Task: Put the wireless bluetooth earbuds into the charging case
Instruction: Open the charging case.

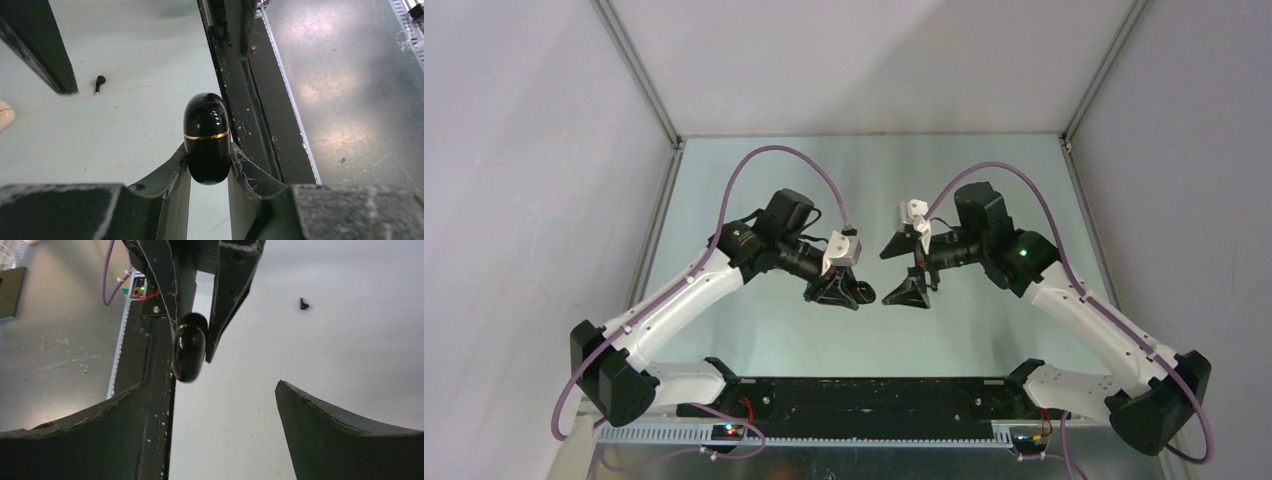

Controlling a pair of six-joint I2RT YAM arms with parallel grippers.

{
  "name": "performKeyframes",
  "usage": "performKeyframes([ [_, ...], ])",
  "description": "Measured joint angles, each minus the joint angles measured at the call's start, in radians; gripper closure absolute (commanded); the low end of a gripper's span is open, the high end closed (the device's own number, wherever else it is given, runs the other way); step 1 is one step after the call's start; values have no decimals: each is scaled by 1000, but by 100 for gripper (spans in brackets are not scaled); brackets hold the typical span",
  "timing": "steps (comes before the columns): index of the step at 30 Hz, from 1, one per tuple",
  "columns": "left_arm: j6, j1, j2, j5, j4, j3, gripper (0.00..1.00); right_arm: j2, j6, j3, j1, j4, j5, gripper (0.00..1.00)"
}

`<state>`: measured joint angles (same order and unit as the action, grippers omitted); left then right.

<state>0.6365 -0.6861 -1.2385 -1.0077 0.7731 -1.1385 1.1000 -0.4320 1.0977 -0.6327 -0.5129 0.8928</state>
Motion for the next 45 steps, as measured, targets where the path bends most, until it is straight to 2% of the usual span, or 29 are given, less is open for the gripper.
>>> performKeyframes([
  [8,0,0,-1,0,-1,0,100,113,142,7,-74,128,-52,1],
  [12,0,2,-1,10,0,3,100,130,175,7,-82,140,-82,1],
  [36,0,-1,-2,2,-6,3,100,72,154,13,-40,119,-107,1],
  [45,1,-1,-2,1,-4,3,100,52,89,83,-5,36,-59,1],
])
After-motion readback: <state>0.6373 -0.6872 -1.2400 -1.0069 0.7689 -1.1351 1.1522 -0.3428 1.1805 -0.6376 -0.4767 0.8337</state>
